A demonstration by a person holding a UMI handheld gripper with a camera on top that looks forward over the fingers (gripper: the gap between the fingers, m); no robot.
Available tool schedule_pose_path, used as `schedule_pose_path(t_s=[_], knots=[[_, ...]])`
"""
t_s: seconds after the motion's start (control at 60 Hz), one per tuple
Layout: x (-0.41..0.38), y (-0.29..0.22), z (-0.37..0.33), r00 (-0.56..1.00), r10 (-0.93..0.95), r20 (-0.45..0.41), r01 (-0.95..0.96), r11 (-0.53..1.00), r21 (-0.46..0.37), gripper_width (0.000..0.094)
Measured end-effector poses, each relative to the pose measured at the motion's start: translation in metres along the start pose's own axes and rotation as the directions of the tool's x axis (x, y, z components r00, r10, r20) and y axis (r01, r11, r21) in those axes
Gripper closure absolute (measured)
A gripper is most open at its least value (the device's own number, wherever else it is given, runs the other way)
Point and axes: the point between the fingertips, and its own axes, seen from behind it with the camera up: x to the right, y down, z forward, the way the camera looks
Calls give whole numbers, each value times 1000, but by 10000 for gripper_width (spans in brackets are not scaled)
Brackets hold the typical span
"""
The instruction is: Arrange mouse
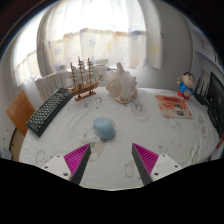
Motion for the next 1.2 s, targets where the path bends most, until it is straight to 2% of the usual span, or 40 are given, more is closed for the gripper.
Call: schedule_pose_path(t_s=[0.3,0.8,0.95,1.05,1.117,1.2], knots=[[-18,-15,80,1000,14,-21,-12,998,68,83],[-7,-45,153,999,-22,-46,26,996,87,86],[-12,-48,156,999,-37,-35,40,995,88,215],[-17,-49,158,998,-51,-20,53,994,91,437],[-15,-50,158,997,-69,-39,72,993,89,473],[-14,-57,151,998,-66,-19,67,993,95,515]])
